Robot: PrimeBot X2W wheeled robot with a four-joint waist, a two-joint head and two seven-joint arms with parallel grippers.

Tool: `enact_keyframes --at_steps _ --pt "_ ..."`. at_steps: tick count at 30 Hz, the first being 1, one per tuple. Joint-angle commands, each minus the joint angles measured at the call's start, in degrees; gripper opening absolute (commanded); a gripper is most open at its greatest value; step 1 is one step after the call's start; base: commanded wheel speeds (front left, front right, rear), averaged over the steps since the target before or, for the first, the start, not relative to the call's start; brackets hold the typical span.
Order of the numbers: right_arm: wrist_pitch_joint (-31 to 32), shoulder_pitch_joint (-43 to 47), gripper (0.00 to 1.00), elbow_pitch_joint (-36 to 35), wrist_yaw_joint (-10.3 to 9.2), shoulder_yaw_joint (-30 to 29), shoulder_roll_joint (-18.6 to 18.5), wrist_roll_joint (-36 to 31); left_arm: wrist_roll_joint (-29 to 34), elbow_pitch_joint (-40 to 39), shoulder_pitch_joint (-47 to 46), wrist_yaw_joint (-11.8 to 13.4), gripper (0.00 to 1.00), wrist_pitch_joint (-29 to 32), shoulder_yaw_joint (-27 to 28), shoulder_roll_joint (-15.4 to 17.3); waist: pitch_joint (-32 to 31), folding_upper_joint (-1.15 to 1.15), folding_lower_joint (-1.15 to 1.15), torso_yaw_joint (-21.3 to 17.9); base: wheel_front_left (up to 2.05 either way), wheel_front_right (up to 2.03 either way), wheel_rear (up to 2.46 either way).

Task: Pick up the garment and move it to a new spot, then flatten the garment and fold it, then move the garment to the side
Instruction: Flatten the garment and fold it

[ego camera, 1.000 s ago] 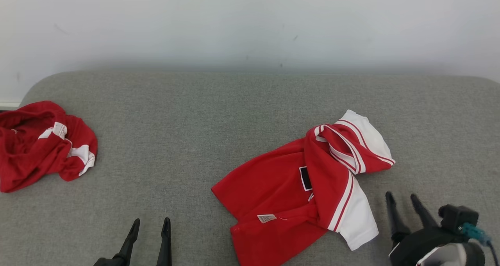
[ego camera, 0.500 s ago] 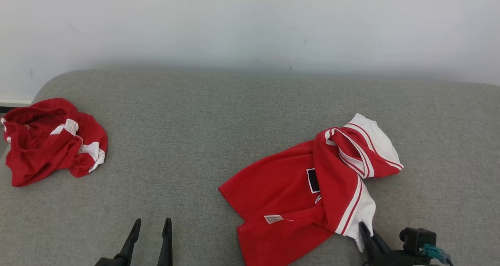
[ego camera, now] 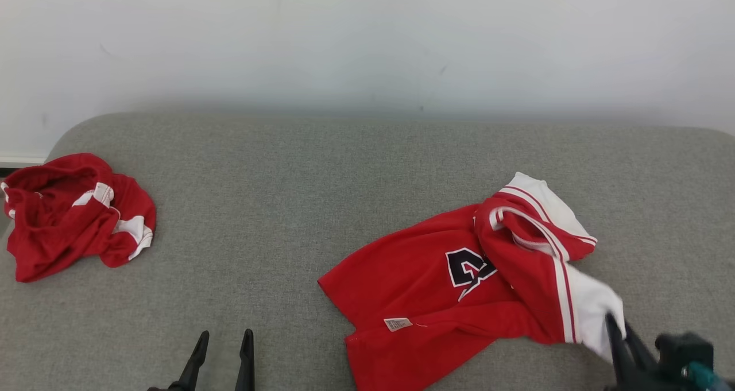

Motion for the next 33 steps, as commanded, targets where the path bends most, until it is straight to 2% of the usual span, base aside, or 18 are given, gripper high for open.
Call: enact_keyframes --at_steps 1,3,4,5,11,14,18,23,28,33 --pt "1.91 2.58 0.00 -1.87 0.09 -0.79 1.73 0.07 -0.31 -0.19 0.74 0.18 1.00 -0.22 -0.03 -0.01 0.14 0.00 0.00 -0.12 0.00 0.00 0.00" --pt "4.94 5.63 0.01 -4.15 0.09 -1.25 1.96 -1.67 -0.39 -0.13 0.53 0.11 1.00 -0.22 -0.18 0.01 0.33 0.00 0.00 -0.21 0.00 0.00 0.00" --pt "5.26 6.52 0.41 -5.48 0.09 -1.17 3.20 -0.12 -0.43 -0.11 0.44 0.10 1.00 -0.22 -0.21 0.00 0.42 0.00 0.00 -0.30 0.00 0.00 0.00" --pt "5.63 7.39 1.00 -6.46 0.09 -1.36 4.43 1.75 -0.44 -0.11 0.39 0.14 1.00 -0.22 -0.18 -0.01 0.48 0.00 0.00 -0.42 0.00 0.00 0.00" --pt "3.92 8.75 1.00 -13.64 0.09 0.23 5.21 9.93 0.35 0.19 0.30 0.09 1.00 -0.22 0.10 0.02 0.41 0.00 0.00 -1.18 0.00 0.00 0.00" --pt "3.13 8.59 1.00 -15.62 0.09 -0.23 4.50 11.58 0.56 0.36 0.18 0.04 1.00 -0.22 0.10 0.01 0.24 0.00 0.00 -1.31 0.00 0.00 0.00" --pt "2.46 7.80 1.00 -16.49 0.09 -3.16 3.10 10.17 0.82 0.30 0.23 -0.06 1.00 -0.22 0.26 0.01 -0.09 0.00 0.00 -1.42 0.00 0.00 0.00" --pt "2.48 5.88 1.00 -12.68 0.09 -7.97 1.91 7.33 0.89 0.46 0.17 -0.16 1.00 -0.22 -0.12 0.01 -0.17 0.00 0.00 -0.99 0.00 0.00 0.00" --pt "2.99 4.74 1.00 -6.81 0.09 -13.21 2.71 5.66 0.68 0.21 0.17 -0.07 1.00 -0.22 -0.23 0.00 -0.30 0.00 0.00 -0.31 0.00 0.00 0.00" --pt "1.98 0.72 1.00 0.17 0.09 -13.00 2.80 6.05 0.96 -0.05 0.04 -0.11 1.00 -0.22 0.21 0.01 0.49 0.00 0.00 -0.68 0.00 0.00 0.00"
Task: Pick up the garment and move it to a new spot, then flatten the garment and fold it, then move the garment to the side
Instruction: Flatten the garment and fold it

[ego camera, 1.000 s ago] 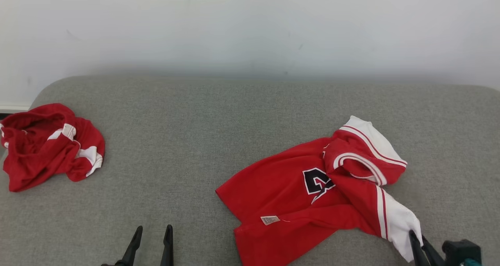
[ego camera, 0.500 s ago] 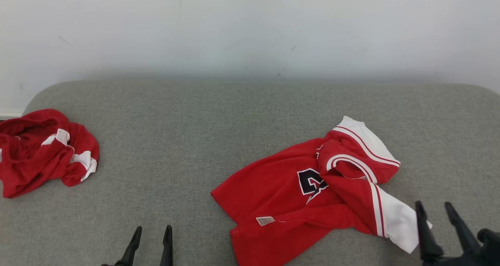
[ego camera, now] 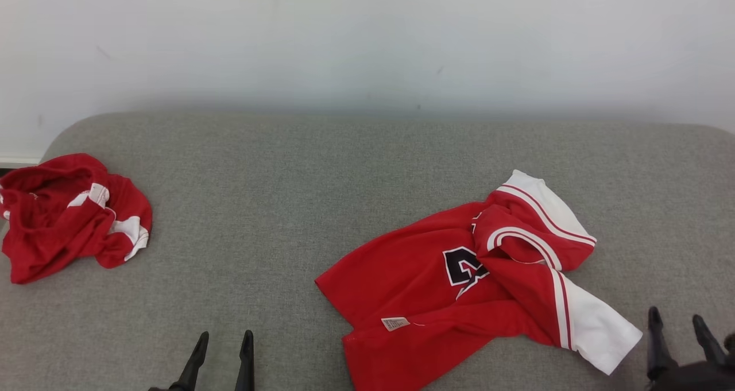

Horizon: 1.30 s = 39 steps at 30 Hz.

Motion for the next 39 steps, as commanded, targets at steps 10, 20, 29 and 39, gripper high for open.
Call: enact_keyframes --at_steps 10,20,29,39 --pt "-1.03 -7.47 1.00 15.78 0.08 10.51 -1.60 1.06 0.69 0.15 -1.50 -0.09 1.00 -0.22 -0.38 0.03 1.22 0.00 0.00 0.32 0.00 0.00 0.00" --pt "-3.11 -4.53 1.00 19.68 0.09 15.81 -1.20 1.85 0.69 0.16 -0.34 -0.12 1.00 -0.22 0.07 0.03 0.67 0.00 0.00 0.43 0.00 0.00 0.00" --pt "-5.48 -6.33 0.00 20.96 0.07 14.64 -3.02 0.10 0.65 0.03 -0.49 -0.13 1.00 -0.22 -0.02 0.03 0.69 0.00 0.00 0.05 0.00 0.00 0.00" --pt "-9.25 -5.01 0.50 19.87 0.07 2.04 -3.67 -4.73 0.20 0.12 0.11 -0.07 1.00 -0.22 -0.51 0.03 0.24 0.00 0.00 0.40 0.00 0.00 0.00"
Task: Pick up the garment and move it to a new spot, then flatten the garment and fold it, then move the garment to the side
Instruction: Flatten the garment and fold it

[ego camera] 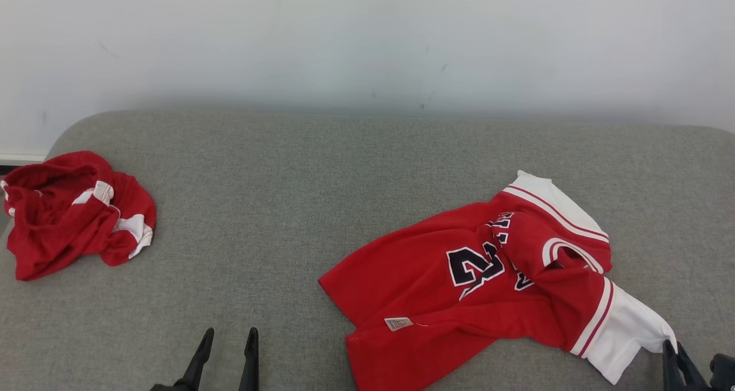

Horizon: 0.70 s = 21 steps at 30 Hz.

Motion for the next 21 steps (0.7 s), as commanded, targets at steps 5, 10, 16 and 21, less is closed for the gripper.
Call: enact_keyframes --at_steps 5,10,16,21 --pt "-1.22 1.93 1.00 -3.60 0.05 -2.81 0.60 0.51 -0.10 0.25 1.18 0.08 1.00 -0.22 -0.01 0.04 -0.47 0.00 0.00 -0.22 0.00 0.00 0.00" --pt "-0.44 2.89 1.00 -9.25 0.05 -3.39 1.67 0.09 0.64 -0.22 1.20 0.08 1.00 -0.22 -0.09 0.02 -1.15 0.00 0.00 -0.88 0.00 0.00 0.00" --pt "2.58 2.42 1.00 -10.06 0.05 -3.09 0.73 -1.32 0.12 -0.50 0.34 0.08 1.00 -0.22 -2.88 0.03 -1.12 0.00 0.00 -1.45 0.00 0.00 0.00" --pt "5.57 -0.84 1.00 -8.08 0.05 -3.02 0.59 -3.32 -1.35 1.41 -0.65 0.08 1.00 -0.22 -9.26 0.05 -0.16 0.00 0.00 -2.30 0.00 0.00 0.00"
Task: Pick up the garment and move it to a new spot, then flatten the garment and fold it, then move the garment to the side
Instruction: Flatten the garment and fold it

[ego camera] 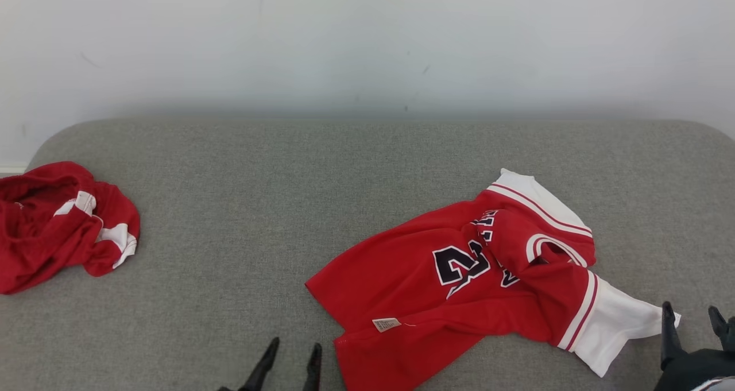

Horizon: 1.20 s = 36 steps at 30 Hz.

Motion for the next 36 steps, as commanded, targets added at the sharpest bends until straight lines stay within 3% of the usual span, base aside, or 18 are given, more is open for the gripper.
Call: enact_keyframes --at_steps 1,5,17,36 --pt "0.66 -0.97 1.00 0.76 0.05 0.19 -0.11 -0.61 -0.72 1.18 -0.59 0.08 1.00 -0.22 -1.65 0.08 0.59 0.00 0.00 -0.43 0.00 0.00 0.00" --pt "1.02 -4.42 1.00 5.48 0.05 1.37 -1.80 -0.31 -2.61 3.58 -2.62 0.08 1.00 -0.21 -5.45 0.11 1.83 0.00 0.00 -0.80 0.00 0.00 0.00" --pt "-1.25 -11.23 1.00 19.08 0.05 4.86 -3.01 0.51 -7.10 12.06 -8.89 0.08 1.00 -0.21 -9.72 0.09 3.36 0.00 0.00 -1.39 0.00 0.00 0.00" --pt "-6.16 -14.70 1.00 26.91 0.05 10.22 -3.20 4.64 -10.48 17.23 -12.28 0.07 1.00 -0.21 -12.87 0.09 4.53 0.00 0.00 -2.46 0.00 0.00 0.00"
